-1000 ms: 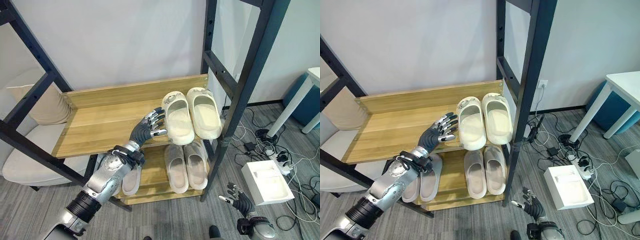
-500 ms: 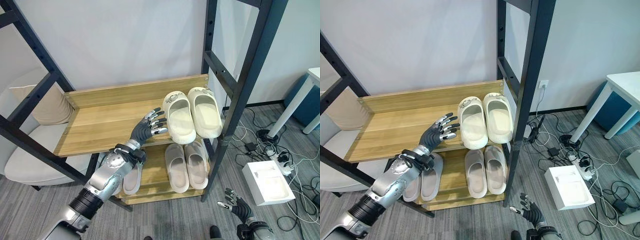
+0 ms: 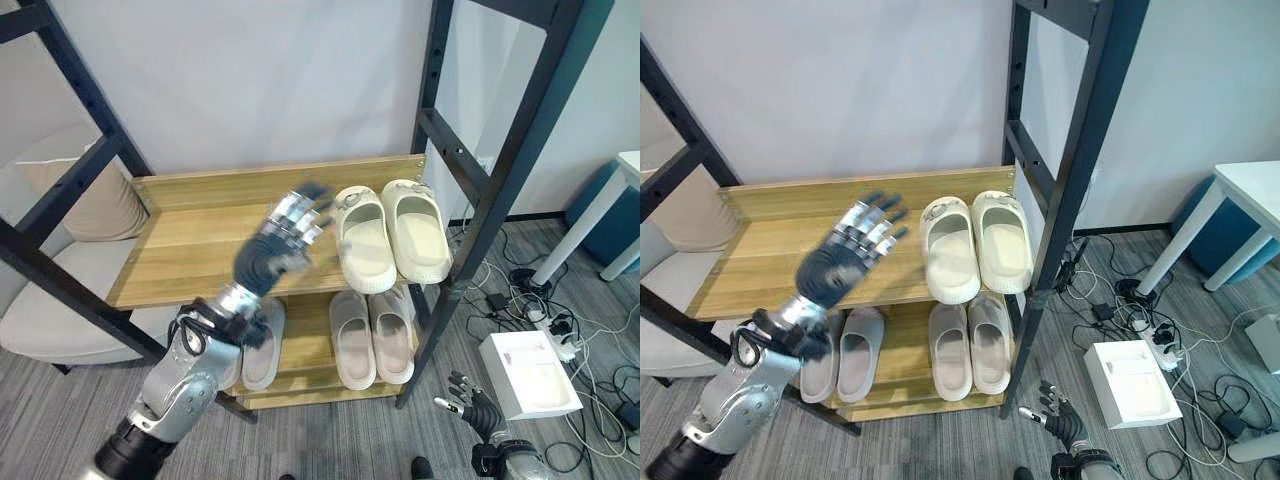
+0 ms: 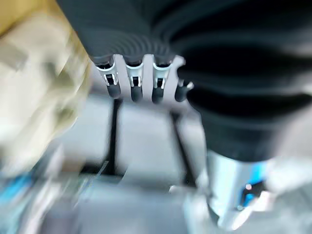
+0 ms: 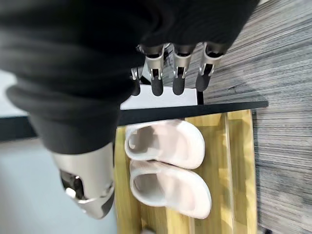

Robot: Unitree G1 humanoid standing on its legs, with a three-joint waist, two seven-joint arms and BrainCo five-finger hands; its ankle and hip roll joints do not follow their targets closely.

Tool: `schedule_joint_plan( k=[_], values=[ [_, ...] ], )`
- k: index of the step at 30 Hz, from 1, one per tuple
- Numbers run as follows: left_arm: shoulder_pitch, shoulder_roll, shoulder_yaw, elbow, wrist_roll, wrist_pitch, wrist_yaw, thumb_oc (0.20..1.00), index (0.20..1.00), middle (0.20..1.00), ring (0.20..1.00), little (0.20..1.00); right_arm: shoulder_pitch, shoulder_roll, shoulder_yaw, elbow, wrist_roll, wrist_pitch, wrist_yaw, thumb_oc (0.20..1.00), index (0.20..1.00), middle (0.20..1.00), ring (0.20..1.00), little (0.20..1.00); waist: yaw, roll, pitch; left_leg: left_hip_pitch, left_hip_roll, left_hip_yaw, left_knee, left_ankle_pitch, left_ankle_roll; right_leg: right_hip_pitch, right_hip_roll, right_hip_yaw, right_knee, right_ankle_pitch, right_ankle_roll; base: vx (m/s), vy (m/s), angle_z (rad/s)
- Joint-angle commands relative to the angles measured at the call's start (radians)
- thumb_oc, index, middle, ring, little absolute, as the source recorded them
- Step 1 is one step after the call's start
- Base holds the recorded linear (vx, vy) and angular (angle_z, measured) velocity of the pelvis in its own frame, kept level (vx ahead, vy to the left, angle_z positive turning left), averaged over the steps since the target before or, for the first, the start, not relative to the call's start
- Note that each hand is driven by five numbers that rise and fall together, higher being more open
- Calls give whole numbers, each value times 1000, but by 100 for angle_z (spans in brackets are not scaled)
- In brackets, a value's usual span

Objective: Arrange the slippers neatly on the shoe rack.

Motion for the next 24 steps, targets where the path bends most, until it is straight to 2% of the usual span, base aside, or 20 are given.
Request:
schedule_joint_plan(
  k=[1,3,4,5,8,12,14,15,16,17,18,19,21,22,24],
  values=[
    [-31,-9,-13,43,2,24,-107,1000,1000,1000,1000,1000,-68,-3,33,-31,24,-57,31,1000,1000,1000,1000,1000,2,-19,1,39,21,4,1,-72,-7,-29,-11,-35,14,-8,10,0,0,0],
    [-28,15,-86,95,70,42,-139,1000,1000,1000,1000,1000,-89,-9,46,-22,19,-57,34,1000,1000,1000,1000,1000,3,-19,1,40,22,2,1,-73,-6,-27,-10,-37,18,-10,10,0,0,0],
    [-22,54,-125,140,178,38,-147,1000,1000,1000,1000,1000,-107,-10,57,-20,23,-53,37,1000,1000,1000,1000,1000,6,-18,-1,41,22,2,1,-74,-7,-26,-9,-38,21,-12,11,0,0,0],
    [-22,54,-126,142,179,37,-148,1000,1000,1000,1000,1000,-107,-10,57,-19,23,-53,37,1000,1000,1000,1000,1000,6,-19,-1,42,22,2,1,-74,-7,-26,-9,-38,21,-12,11,0,0,0],
    [61,11,-129,257,303,38,-137,1000,1000,1000,1000,1000,-121,-10,72,-15,34,-48,39,1000,1000,1000,1000,1000,10,-24,-3,46,24,-1,1,-76,-5,-23,-6,-38,25,-18,7,0,0,0],
    [119,-30,-105,365,397,34,-116,1000,1000,1000,1000,1000,-113,-8,66,-22,42,-41,36,1000,1000,1000,1000,1000,11,-25,-5,46,24,-2,1,-76,-3,-24,-4,-35,25,-19,6,2,3,2],
    [170,-120,-62,541,484,29,-51,1000,1000,1000,1000,1000,-112,8,62,-6,42,-37,23,1000,1000,1000,1000,1000,13,-29,-7,46,23,-3,1,-76,-1,-23,-4,-34,24,-20,3,0,0,0],
    [168,-124,-63,546,486,25,-50,1000,1000,1000,1000,1000,-113,6,63,-5,42,-37,23,1000,1000,1000,1000,1000,12,-27,-7,46,23,-3,1,-77,-1,-23,-4,-35,24,-20,3,-5,-8,-3],
    [183,-201,-20,677,508,23,17,1000,1000,1000,1000,1000,-113,17,58,-1,42,-36,2,1000,1000,1000,1000,1000,16,-34,-7,45,24,-6,1,-73,0,-24,-3,-34,25,-20,0,-6,-10,-4],
    [179,-238,2,738,518,17,53,1000,1000,1000,1000,1000,-113,19,56,5,35,-37,-10,1000,1000,1000,1000,1000,17,-35,-6,45,24,-8,1,-73,0,-24,-3,-35,25,-20,-1,0,0,0],
    [177,-241,1,742,519,14,53,1000,1000,1000,1000,1000,-114,18,56,5,35,-37,-10,1000,1000,1000,1000,1000,16,-34,-6,45,24,-8,1,-73,0,-24,-3,-35,25,-20,-1,0,0,0],
    [168,-297,49,844,527,8,120,1000,1000,1000,1000,1000,-114,29,48,35,23,-38,-38,1000,1000,1000,1000,1000,18,-39,-6,45,24,-11,1,-71,1,-24,-3,-36,25,-20,-3,-3,-6,3],
    [159,-324,73,894,520,5,150,1000,1000,1000,1000,1000,-119,33,43,54,14,-38,-56,1000,1000,1000,1000,1000,19,-40,-5,45,23,-11,1,-70,1,-23,-2,-37,25,-20,-4,-4,-13,7],
    [155,-365,139,991,519,-3,210,1000,1000,1000,1000,1000,-129,48,26,98,3,-40,-86,1000,1000,1000,1000,1000,20,-44,-6,44,24,-10,1,-70,1,-20,-3,-37,23,-20,-6,-3,-19,6],
    [143,-398,208,1100,515,-17,259,1000,1000,1000,1000,1000,-138,61,13,134,-3,-42,-106,1000,1000,1000,1000,1000,18,-47,-8,47,24,-5,1,-70,-1,-19,-2,-37,21,-20,-7,0,0,0]
  ],
)
